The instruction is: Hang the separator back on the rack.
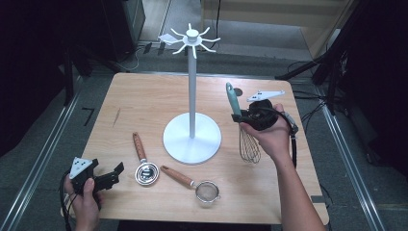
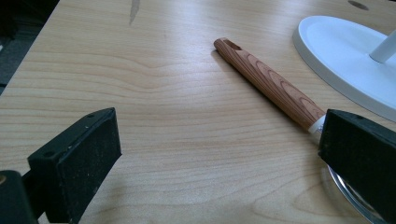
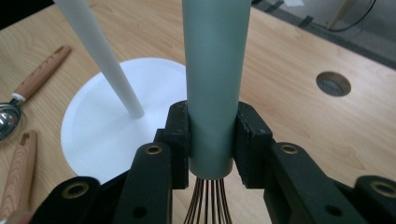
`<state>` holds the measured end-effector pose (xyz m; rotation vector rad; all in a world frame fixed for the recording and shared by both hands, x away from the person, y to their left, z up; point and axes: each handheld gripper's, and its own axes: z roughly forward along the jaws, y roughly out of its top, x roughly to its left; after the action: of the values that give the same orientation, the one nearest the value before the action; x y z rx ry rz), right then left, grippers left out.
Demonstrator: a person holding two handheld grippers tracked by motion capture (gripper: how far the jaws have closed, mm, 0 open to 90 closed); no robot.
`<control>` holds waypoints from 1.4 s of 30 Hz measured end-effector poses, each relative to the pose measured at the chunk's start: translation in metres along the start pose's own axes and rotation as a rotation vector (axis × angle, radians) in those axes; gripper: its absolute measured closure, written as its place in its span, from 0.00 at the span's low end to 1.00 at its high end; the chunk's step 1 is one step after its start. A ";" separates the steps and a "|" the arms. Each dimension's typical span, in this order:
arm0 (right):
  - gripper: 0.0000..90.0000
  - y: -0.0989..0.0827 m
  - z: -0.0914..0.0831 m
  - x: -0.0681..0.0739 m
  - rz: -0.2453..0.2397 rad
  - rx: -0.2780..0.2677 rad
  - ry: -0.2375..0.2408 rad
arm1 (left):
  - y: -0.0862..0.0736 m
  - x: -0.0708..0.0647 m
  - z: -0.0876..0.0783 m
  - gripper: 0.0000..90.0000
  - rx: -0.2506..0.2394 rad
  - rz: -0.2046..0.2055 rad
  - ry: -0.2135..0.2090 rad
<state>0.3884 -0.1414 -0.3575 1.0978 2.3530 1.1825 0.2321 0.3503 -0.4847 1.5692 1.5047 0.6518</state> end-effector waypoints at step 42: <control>0.79 0.013 -0.029 0.078 -0.022 -0.480 0.060 | 0.000 0.000 0.000 0.00 0.000 0.001 0.002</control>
<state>0.3268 -0.0951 -0.3234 0.8736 1.9549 1.6735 0.2320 0.3502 -0.4846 1.5701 1.5049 0.6542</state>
